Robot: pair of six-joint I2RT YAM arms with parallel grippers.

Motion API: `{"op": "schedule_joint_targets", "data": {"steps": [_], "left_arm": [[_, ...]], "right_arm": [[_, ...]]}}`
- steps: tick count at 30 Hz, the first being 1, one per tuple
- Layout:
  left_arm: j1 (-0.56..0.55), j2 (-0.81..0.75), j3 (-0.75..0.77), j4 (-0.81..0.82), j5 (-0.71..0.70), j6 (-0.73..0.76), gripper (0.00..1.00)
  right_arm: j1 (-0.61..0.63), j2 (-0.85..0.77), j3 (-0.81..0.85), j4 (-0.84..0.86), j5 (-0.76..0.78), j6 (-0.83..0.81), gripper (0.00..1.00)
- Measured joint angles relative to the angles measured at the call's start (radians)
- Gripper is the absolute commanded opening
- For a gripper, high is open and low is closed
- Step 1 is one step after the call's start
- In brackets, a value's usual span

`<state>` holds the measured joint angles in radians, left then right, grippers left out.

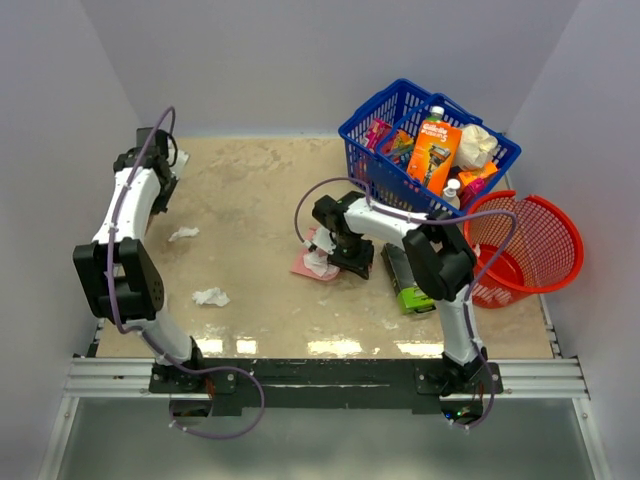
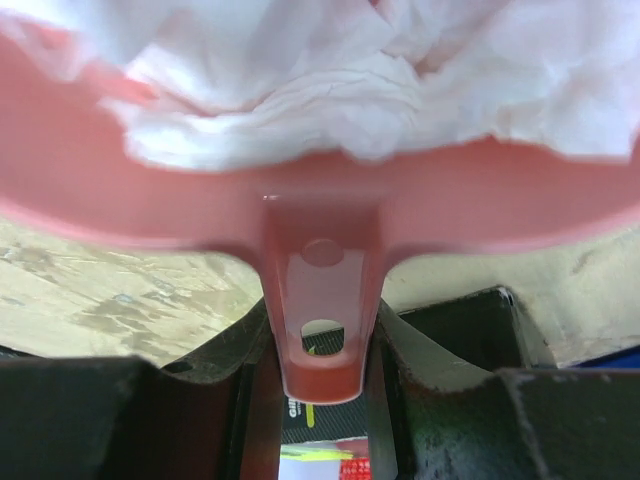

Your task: Sweep away the paper scraps from the table

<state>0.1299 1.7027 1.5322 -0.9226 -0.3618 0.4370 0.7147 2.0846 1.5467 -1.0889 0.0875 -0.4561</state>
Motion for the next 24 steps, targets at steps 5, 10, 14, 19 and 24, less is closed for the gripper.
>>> {"op": "schedule_joint_targets", "data": {"steps": [5, 10, 14, 19, 24], "left_arm": [[-0.020, 0.024, -0.027, -0.013, 0.079, -0.032, 0.00], [-0.047, 0.034, -0.038, -0.030, 0.287, -0.069, 0.00], [-0.063, 0.034, -0.036, -0.046, 0.624, -0.108, 0.00], [-0.093, 0.035, -0.084, -0.068, 1.034, -0.167, 0.00], [-0.060, 0.040, -0.053, -0.129, 1.069, -0.165, 0.00]], "right_arm": [[0.033, 0.039, 0.042, -0.039, 0.005, -0.029, 0.00], [0.063, 0.059, 0.071, -0.061, -0.006, -0.036, 0.00], [0.081, 0.075, 0.096, -0.071, -0.023, -0.034, 0.00], [0.095, 0.084, 0.114, -0.068, -0.031, -0.031, 0.00], [0.099, 0.081, 0.107, -0.067, -0.030, -0.031, 0.00]]}}
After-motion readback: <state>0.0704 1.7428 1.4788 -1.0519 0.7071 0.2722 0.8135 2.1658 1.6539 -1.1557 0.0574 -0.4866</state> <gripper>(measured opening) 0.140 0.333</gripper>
